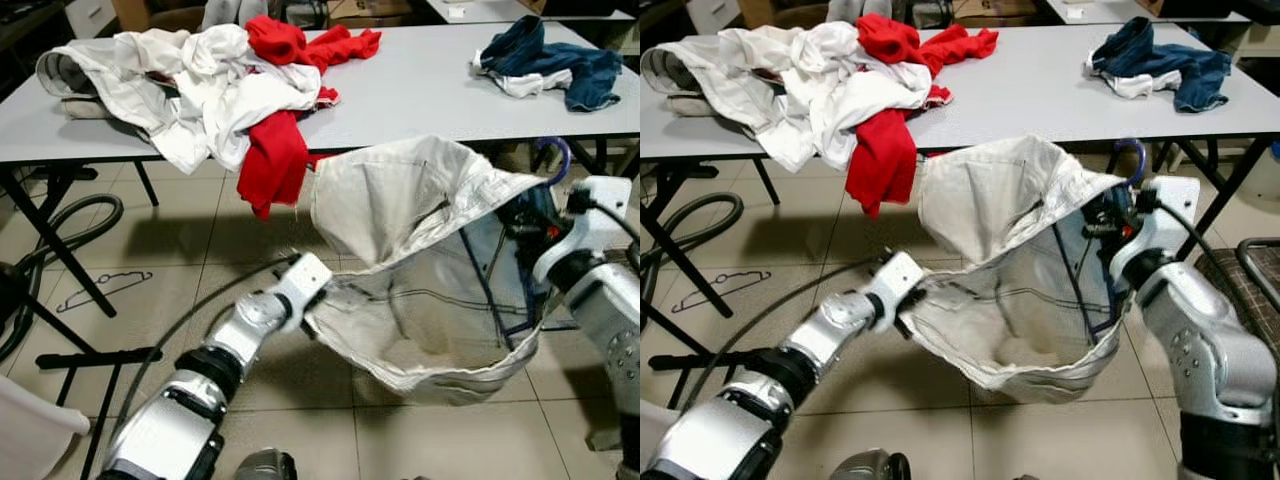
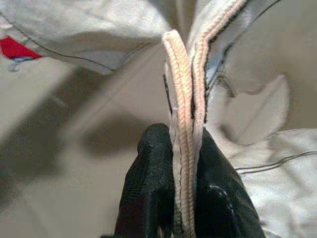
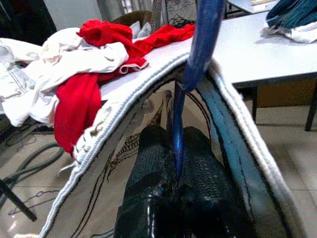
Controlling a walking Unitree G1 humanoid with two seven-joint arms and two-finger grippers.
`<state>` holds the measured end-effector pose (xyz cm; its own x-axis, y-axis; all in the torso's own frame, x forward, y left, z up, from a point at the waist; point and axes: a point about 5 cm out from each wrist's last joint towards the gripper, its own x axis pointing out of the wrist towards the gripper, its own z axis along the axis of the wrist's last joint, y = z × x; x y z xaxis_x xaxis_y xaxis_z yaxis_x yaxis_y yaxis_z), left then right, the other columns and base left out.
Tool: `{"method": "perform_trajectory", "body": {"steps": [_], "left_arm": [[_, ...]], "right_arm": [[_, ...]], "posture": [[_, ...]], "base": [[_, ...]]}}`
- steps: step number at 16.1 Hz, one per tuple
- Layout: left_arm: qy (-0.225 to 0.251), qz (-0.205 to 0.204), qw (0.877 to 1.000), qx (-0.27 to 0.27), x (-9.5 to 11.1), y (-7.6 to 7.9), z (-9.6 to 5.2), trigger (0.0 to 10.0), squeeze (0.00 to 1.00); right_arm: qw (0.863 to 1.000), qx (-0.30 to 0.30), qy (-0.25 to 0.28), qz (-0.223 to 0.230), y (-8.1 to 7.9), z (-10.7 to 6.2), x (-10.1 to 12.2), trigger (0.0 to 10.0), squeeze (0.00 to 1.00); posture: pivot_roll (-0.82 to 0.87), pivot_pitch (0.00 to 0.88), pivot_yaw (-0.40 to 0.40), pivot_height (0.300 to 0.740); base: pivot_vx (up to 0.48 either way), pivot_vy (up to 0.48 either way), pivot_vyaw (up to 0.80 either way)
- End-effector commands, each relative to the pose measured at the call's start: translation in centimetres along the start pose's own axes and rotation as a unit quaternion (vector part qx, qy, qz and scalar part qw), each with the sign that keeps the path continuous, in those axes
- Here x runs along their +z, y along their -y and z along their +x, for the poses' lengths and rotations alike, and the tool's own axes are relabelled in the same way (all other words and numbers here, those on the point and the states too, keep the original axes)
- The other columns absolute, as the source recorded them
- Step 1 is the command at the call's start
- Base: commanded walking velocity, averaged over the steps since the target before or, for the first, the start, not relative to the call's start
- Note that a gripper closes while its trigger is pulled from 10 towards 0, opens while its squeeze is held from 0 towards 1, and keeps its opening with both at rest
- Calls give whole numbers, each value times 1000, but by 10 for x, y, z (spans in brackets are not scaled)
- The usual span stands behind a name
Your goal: Hang hanger
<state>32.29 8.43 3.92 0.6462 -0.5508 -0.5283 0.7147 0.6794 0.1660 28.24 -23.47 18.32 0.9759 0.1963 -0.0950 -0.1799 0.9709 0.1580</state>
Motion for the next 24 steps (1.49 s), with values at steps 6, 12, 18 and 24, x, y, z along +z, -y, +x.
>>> {"method": "perform_trajectory", "body": {"steps": [6,12,18,24], "left_arm": [[75,-71,994,-31,9,-15,-14,10000,1000],[162,-87,978,-102,19,-44,-59,10000,1000],[208,46,956,-202,101,-76,-110,10000,1000],[230,106,929,-270,140,-51,-103,10000,647]], "right_arm": [[999,8,-12,-43,1,5,13,10000,0],[994,76,-22,-72,13,3,17,10000,0],[911,382,-99,-120,11,-41,10,10000,0],[865,464,-126,-147,16,-42,19,10000,0]], "posture": [[-54,0,40,740],[-34,0,36,740],[-18,0,53,740],[-20,0,51,740]], "base": [[0,0,0],[0,0,0],[0,0,0],[0,0,0]]}}
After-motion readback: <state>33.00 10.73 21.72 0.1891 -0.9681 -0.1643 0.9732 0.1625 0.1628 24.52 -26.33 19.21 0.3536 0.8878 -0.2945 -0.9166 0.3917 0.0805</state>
